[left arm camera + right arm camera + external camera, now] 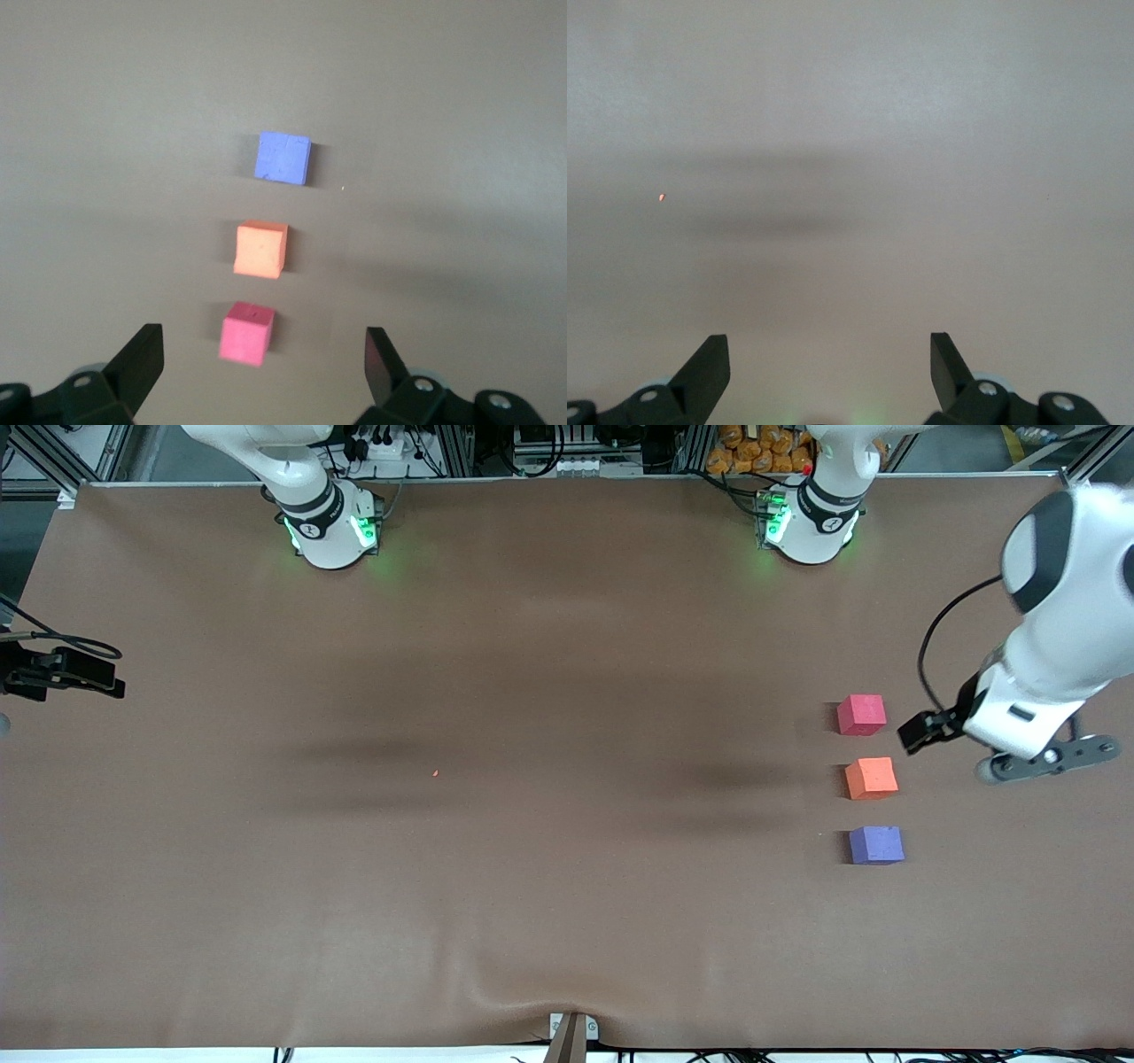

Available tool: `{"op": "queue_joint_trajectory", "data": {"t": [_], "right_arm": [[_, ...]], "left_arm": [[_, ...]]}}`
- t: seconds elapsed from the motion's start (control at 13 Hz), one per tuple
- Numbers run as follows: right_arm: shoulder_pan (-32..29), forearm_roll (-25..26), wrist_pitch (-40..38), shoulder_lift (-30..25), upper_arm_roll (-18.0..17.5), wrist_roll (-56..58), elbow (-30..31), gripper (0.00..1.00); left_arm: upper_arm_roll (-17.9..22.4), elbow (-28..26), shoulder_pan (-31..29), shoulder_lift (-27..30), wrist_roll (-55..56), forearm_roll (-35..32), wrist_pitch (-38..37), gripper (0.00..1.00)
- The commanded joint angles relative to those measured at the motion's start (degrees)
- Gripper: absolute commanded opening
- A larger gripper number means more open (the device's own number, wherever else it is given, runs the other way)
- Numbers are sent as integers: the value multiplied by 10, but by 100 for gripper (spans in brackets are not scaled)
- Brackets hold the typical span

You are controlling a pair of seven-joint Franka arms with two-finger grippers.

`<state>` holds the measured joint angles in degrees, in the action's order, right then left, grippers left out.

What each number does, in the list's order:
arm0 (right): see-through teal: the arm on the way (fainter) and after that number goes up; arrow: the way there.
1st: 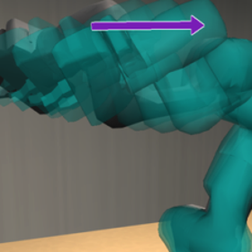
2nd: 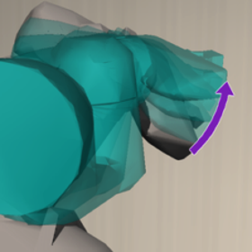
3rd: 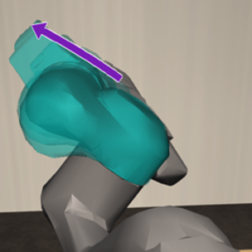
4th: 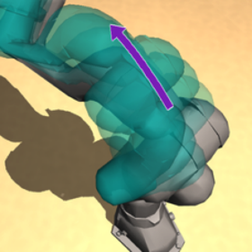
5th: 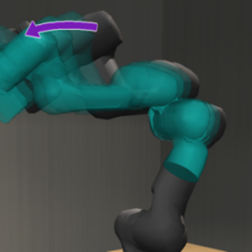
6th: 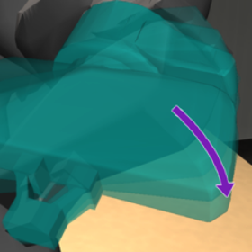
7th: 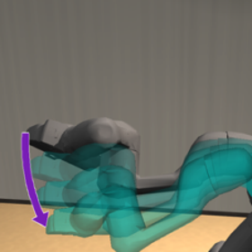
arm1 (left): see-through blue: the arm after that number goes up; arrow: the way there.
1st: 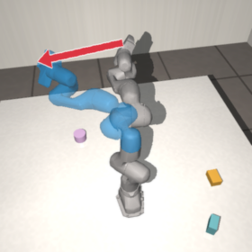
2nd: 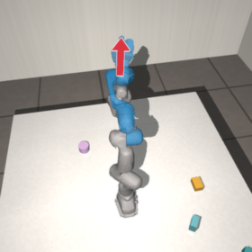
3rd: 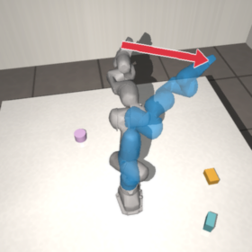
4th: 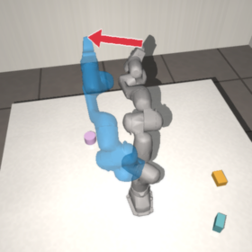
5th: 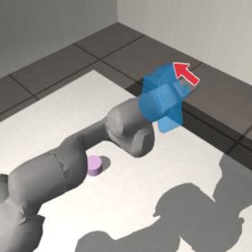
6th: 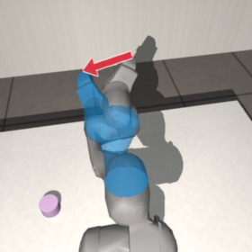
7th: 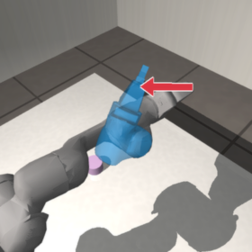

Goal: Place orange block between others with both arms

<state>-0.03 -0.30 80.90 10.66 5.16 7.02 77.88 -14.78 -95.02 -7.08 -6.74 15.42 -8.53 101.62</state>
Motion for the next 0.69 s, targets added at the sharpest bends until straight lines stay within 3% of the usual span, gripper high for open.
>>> {"op": "queue_joint_trajectory", "data": {"t": [0.0,0.31,0.61], "right_arm": [[-1,-6,-4,0,1,-9,-8,100],[2,-2,-6,-1,2,-10,-14,100],[-3,-6,0,1,2,-7,-14,100]], "left_arm": [[-4,31,-7,23,-71,25,-61,100],[-2,34,11,52,-87,33,-112,100],[63,83,81,60,-87,46,-175,100]]}}
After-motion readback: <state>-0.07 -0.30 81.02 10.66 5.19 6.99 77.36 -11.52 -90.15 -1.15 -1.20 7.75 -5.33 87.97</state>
